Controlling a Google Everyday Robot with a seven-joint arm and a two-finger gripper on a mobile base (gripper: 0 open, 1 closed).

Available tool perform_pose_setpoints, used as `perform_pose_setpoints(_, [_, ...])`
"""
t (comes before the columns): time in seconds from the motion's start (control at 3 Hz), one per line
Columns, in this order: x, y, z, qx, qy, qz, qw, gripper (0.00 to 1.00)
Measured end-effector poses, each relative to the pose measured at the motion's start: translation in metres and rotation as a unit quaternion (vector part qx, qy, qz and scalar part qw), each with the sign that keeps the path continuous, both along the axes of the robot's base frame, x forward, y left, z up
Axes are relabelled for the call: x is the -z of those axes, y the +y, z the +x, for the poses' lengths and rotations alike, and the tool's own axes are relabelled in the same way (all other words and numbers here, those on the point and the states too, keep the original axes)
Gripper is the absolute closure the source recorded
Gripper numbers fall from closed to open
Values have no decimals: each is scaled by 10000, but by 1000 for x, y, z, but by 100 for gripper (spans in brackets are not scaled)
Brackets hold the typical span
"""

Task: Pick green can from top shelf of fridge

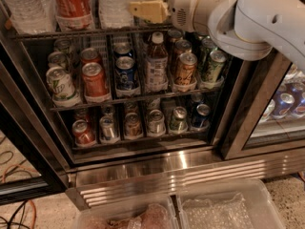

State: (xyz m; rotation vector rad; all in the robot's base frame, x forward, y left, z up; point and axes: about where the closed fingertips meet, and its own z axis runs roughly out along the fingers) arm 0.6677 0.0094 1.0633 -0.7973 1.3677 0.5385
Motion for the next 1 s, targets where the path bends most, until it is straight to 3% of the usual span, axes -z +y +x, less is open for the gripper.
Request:
perform_pose_setpoints(0.67, [0, 0, 2, -12, -8, -19, 10000, 85])
perform_pose_setpoints(1.0, [2, 0, 2, -44, 40, -60, 10000, 100])
